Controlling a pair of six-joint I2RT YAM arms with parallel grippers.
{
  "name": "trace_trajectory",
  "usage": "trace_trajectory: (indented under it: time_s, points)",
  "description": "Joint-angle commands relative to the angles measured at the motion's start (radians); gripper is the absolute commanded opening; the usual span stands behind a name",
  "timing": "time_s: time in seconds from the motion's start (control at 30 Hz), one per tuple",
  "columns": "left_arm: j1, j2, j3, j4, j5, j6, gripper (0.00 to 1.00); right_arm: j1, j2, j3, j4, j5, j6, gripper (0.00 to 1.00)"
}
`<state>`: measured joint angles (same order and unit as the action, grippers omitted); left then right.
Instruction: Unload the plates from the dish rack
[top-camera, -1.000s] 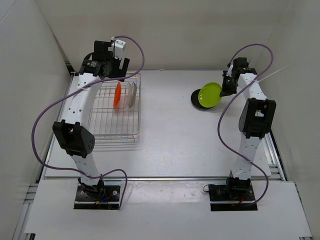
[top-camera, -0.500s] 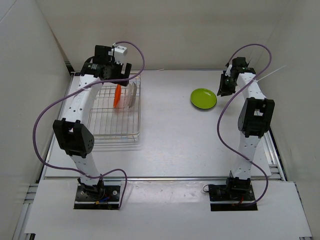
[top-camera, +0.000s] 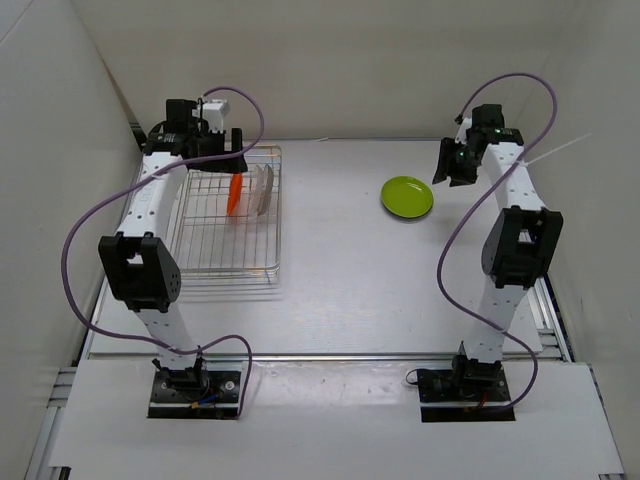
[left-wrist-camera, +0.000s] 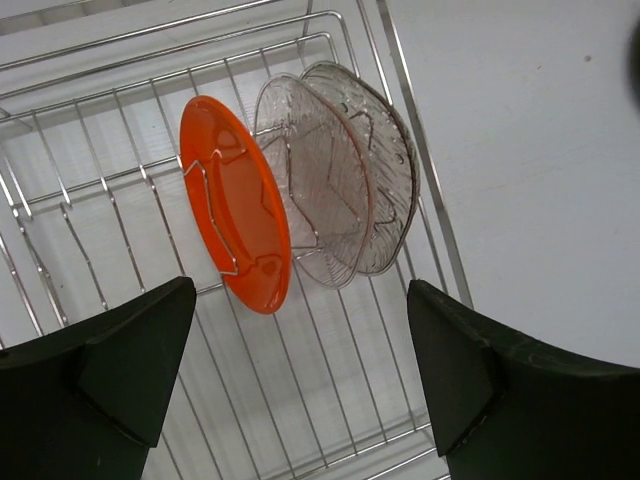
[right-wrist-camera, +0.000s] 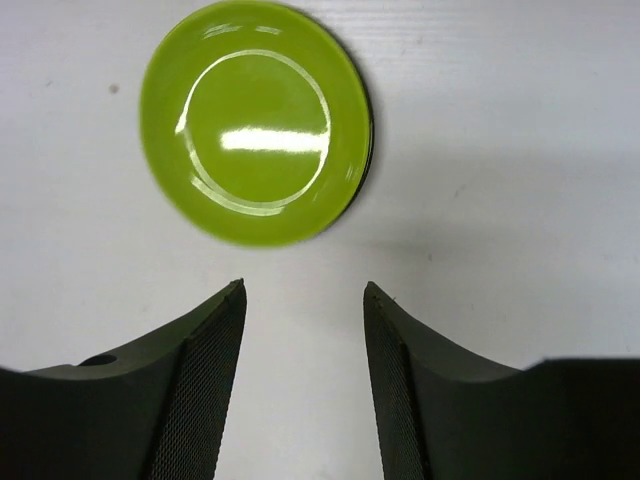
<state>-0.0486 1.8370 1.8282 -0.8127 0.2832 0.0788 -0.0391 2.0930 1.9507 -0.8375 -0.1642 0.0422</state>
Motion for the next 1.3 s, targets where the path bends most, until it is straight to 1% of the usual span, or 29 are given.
trace_trajectory:
  time_s: [0.0,0.07,0.1,0.13,0.23,0.3,0.4,0.5,0.53,0.57,0.6,0.7,0.73,0.77,0.8,0.93,0.97,1.0,1.03,1.07,1.1,1.17,1.2,1.27]
  points:
    - [0.001,0.011,0.048,0.055,0.076,-0.049,0.96,0.002,-0.175,-0.050,-0.035,-0.032,-0.030,0.55]
    - [0.001,0.043,0.048,0.079,0.076,-0.062,0.96,0.002,-0.240,-0.114,-0.023,-0.041,-0.039,0.55]
    - [0.001,0.054,0.058,0.079,0.076,-0.077,0.93,0.002,-0.260,-0.131,-0.012,-0.041,-0.039,0.55]
    - [0.001,0.068,0.072,0.079,0.076,-0.088,0.93,0.002,-0.292,-0.157,-0.012,-0.053,-0.039,0.55]
    - [0.001,0.119,0.098,0.089,0.039,-0.100,0.89,0.011,-0.339,-0.177,-0.012,-0.064,-0.039,0.55]
    - [0.001,0.143,0.098,0.089,0.016,-0.109,0.89,0.021,-0.355,-0.177,-0.012,-0.064,-0.039,0.55]
    - [0.001,0.143,0.063,0.102,0.005,-0.109,0.82,0.021,-0.376,-0.154,-0.034,-0.090,-0.048,0.55]
    - [0.001,0.143,0.025,0.122,-0.019,-0.109,0.80,0.030,-0.402,-0.154,-0.034,-0.104,-0.048,0.55]
    - [0.001,0.143,0.014,0.133,-0.033,-0.119,0.76,0.030,-0.403,-0.144,-0.034,-0.116,-0.038,0.55]
    - [0.001,0.143,0.000,0.142,-0.033,-0.119,0.74,0.030,-0.413,-0.144,-0.034,-0.126,-0.028,0.55]
    - [0.001,0.143,0.000,0.142,-0.033,-0.119,0.74,0.030,-0.413,-0.135,-0.034,-0.126,-0.028,0.55]
    - [0.001,0.153,-0.023,0.152,-0.045,-0.119,0.63,0.039,-0.424,-0.125,-0.043,-0.136,-0.019,0.55]
    - [0.001,0.162,-0.023,0.152,-0.045,-0.119,0.63,0.048,-0.436,-0.125,-0.043,-0.136,-0.019,0.55]
    - [0.001,0.162,-0.035,0.152,-0.045,-0.119,0.58,0.048,-0.436,-0.125,-0.043,-0.136,-0.019,0.55]
    - [0.001,0.162,-0.035,0.152,-0.045,-0.119,0.56,0.057,-0.447,-0.125,-0.043,-0.136,-0.019,0.55]
    - [0.001,0.153,-0.047,0.152,-0.055,-0.119,0.37,0.058,-0.456,-0.125,-0.043,-0.136,-0.019,0.55]
    - [0.001,0.153,-0.047,0.152,-0.055,-0.119,0.35,0.058,-0.456,-0.125,-0.043,-0.126,-0.019,0.55]
    - [0.001,0.143,-0.047,0.152,-0.055,-0.128,0.35,0.067,-0.456,-0.125,-0.043,-0.126,-0.019,0.55]
    - [0.001,0.143,-0.047,0.152,-0.055,-0.128,0.30,0.067,-0.456,-0.136,-0.043,-0.126,-0.019,0.55]
    - [0.001,0.133,-0.047,0.152,-0.055,-0.128,0.30,0.067,-0.456,-0.136,-0.043,-0.126,-0.019,0.55]
    - [-0.008,0.122,-0.047,0.152,-0.055,-0.128,0.25,0.067,-0.456,-0.136,-0.043,-0.126,-0.019,0.55]
    - [-0.008,0.113,-0.047,0.152,-0.055,-0.128,0.19,0.076,-0.465,-0.136,-0.043,-0.126,-0.019,0.55]
    - [-0.008,0.102,-0.035,0.139,-0.055,-0.128,0.11,0.076,-0.465,-0.136,-0.043,-0.126,-0.019,0.55]
    - [-0.008,0.091,-0.035,0.139,-0.055,-0.128,0.11,0.076,-0.465,-0.136,-0.043,-0.126,-0.019,0.55]
